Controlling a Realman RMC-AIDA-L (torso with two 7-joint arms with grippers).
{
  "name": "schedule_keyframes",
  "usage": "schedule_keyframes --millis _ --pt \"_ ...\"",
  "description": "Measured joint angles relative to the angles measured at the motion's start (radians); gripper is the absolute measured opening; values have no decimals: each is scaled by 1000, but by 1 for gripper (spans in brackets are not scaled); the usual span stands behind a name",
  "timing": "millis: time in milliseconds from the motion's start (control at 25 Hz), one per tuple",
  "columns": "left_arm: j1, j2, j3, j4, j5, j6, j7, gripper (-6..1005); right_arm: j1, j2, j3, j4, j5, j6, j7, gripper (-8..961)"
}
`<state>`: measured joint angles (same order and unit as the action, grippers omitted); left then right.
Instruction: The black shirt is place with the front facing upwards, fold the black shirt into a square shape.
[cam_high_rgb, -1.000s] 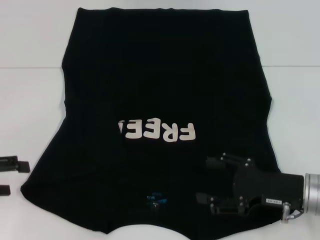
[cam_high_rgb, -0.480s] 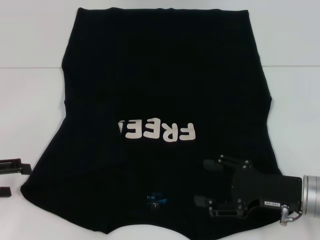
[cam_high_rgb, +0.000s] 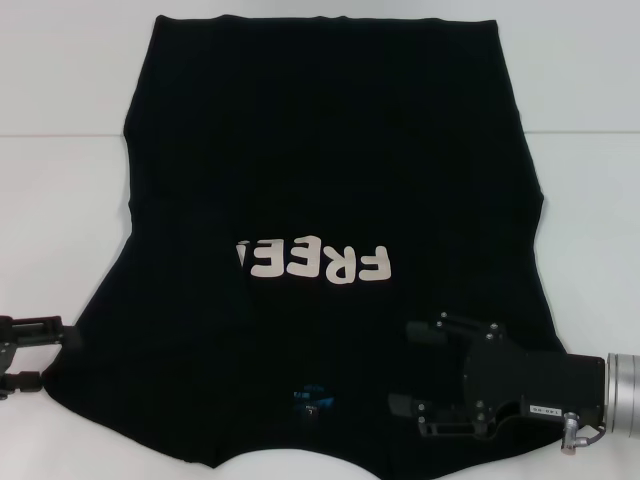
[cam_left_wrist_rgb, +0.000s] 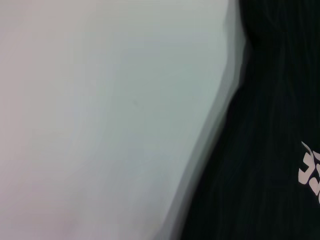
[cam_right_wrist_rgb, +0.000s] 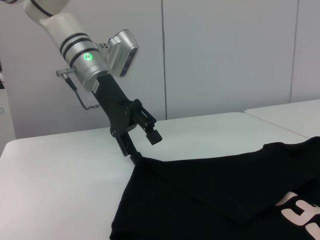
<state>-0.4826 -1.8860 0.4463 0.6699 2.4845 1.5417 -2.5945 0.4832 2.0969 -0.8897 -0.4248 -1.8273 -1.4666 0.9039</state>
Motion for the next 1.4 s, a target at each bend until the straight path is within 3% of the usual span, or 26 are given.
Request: schedule_keyframes --millis 680,1400 --pt "-27 -18 0 -27 -6 -3 14 951 1 0 6 0 4 -26 0 904" --pt "-28 -8 3 -4 55 -17 28 948 -3 -2 8 0 5 -43 -1 901"
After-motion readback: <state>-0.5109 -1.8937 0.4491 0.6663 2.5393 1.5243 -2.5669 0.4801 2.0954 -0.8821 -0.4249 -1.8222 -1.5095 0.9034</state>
